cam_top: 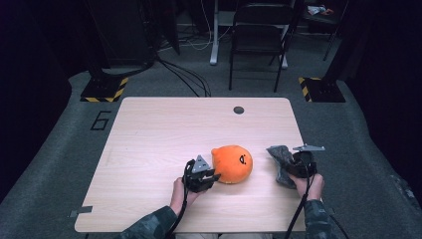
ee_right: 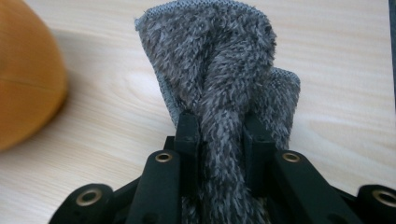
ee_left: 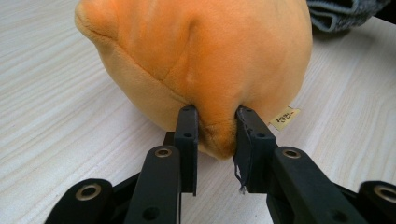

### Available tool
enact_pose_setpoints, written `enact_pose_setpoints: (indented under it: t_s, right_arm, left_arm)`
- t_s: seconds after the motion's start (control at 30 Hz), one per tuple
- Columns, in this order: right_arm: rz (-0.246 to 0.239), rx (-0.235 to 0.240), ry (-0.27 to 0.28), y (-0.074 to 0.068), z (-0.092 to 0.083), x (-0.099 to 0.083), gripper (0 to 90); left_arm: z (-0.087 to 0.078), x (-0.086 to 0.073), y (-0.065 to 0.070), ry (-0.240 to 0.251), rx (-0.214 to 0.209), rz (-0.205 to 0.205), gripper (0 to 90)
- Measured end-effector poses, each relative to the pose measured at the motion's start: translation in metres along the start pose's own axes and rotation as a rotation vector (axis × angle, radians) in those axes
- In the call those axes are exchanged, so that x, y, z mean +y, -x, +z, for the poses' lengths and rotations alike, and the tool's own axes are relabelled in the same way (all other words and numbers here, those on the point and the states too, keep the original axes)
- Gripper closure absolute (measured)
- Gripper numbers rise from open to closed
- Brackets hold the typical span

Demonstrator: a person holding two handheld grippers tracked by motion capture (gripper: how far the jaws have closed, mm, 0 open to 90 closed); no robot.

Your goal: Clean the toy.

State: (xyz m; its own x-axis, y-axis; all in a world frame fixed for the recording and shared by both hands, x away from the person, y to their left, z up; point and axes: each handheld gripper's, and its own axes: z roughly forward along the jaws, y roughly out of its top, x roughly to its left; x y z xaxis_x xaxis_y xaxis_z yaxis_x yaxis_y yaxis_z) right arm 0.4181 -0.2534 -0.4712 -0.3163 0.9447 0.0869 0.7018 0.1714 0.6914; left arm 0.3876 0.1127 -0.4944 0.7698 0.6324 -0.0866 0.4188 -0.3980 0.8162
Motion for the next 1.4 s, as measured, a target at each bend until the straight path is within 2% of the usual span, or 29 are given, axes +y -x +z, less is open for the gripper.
enact_pose_setpoints:
  t_s: [0.2, 0.53, 0.63, 0.83, 0.97, 1.1, 1.13, 1.17, 1.2, 1.33, 1.4]
  right_arm:
    - [-0.014, 0.030, 0.048, -0.014, -0.017, 0.011, 71.9]
    - [-0.024, 0.086, 0.102, -0.032, -0.031, 0.026, 71.4]
    - [-0.056, 0.104, 0.120, -0.042, -0.036, 0.032, 71.3]
    - [-0.093, 0.132, 0.130, -0.059, -0.040, 0.041, 71.2]
    - [-0.125, 0.158, 0.144, -0.078, -0.045, 0.050, 71.3]
    - [-0.146, 0.185, 0.135, -0.095, -0.047, 0.056, 71.3]
    - [-0.146, 0.185, 0.135, -0.095, -0.047, 0.056, 71.3]
    - [-0.165, 0.194, 0.129, -0.103, -0.047, 0.059, 71.3]
    - [-0.165, 0.194, 0.129, -0.103, -0.047, 0.059, 71.3]
    - [-0.203, 0.213, 0.112, -0.119, -0.044, 0.063, 71.1]
    - [-0.209, 0.220, 0.111, -0.123, -0.042, 0.063, 71.1]
  left_arm:
    - [0.000, 0.001, 0.000, 0.003, -0.002, 0.010, 72.1]
    - [0.000, 0.002, -0.001, -0.001, -0.008, 0.013, 72.0]
    - [0.000, 0.001, -0.001, 0.002, -0.010, 0.008, 72.0]
    - [0.000, 0.000, -0.002, 0.000, -0.007, 0.006, 71.8]
    - [-0.001, 0.000, -0.002, 0.001, -0.007, 0.004, 71.6]
    - [-0.001, 0.000, -0.001, 0.003, -0.008, 0.005, 71.7]
    - [-0.001, 0.000, -0.002, 0.004, -0.007, 0.006, 71.7]
    - [-0.001, 0.000, -0.002, 0.004, -0.005, 0.008, 71.7]
    - [-0.001, 0.000, -0.002, 0.007, -0.005, 0.006, 71.7]
    - [-0.001, 0.000, -0.001, 0.009, -0.003, 0.010, 71.8]
    - [-0.001, 0.001, -0.001, 0.014, -0.001, 0.013, 71.8]
